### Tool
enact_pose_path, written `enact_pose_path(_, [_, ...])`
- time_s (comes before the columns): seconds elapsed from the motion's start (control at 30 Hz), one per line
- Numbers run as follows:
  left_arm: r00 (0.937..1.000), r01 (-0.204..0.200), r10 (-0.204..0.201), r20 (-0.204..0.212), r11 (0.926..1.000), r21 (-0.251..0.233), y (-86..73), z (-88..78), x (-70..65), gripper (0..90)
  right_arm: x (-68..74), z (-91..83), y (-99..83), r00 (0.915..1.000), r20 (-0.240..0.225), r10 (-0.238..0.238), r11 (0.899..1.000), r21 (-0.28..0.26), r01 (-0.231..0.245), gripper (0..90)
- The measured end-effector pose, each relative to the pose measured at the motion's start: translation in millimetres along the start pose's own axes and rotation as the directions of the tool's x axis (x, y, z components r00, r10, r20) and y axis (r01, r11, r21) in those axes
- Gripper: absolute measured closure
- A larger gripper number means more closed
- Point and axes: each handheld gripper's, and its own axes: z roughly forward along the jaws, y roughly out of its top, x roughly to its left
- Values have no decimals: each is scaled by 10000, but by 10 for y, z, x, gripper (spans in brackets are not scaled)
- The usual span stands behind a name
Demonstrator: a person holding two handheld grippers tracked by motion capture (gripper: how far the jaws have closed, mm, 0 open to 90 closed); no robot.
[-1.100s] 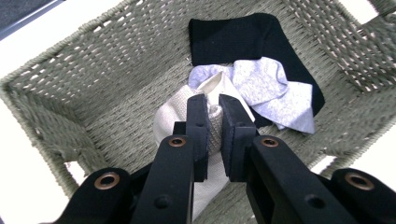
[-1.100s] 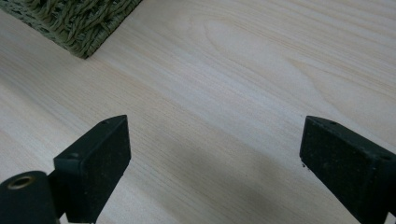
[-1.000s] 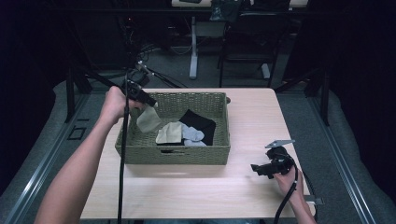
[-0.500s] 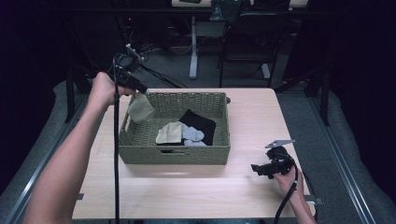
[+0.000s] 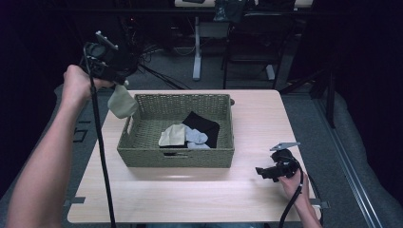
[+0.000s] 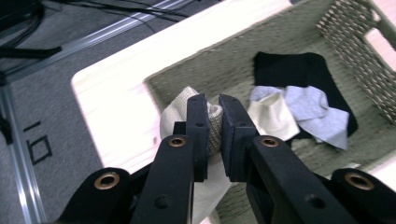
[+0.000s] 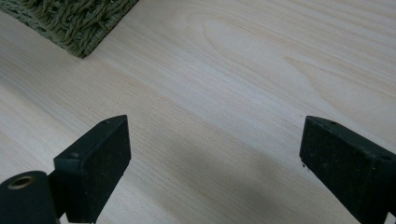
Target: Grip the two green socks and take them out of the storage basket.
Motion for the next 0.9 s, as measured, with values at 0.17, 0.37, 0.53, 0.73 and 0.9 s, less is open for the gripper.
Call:
enact_pose_path(0.17, [9987,372,-370,-342,9993,32,-105,-16,150,834,2,3,1,10000,-16,16,10000,35,-16,80])
enact_pose_path(0.37, [9910,895,-869,-1015,9957,220,-321,132,371,833,1,2,0,10000,10,26,10000,57,-26,81])
enact_pose_path(0.53, [9854,1190,-1125,-1279,9919,443,-446,297,473,834,0,4,-1,10000,19,22,10000,80,-22,81])
enact_pose_path(0.73, [9794,1647,-1530,-1315,9828,832,-652,634,575,833,0,6,-4,10000,34,83,10000,29,-83,81])
enact_pose_path(0.9, [9752,1993,-1843,-1228,9721,1235,-872,996,643,831,2,7,-6,9999,0,128,9999,-23,-128,81])
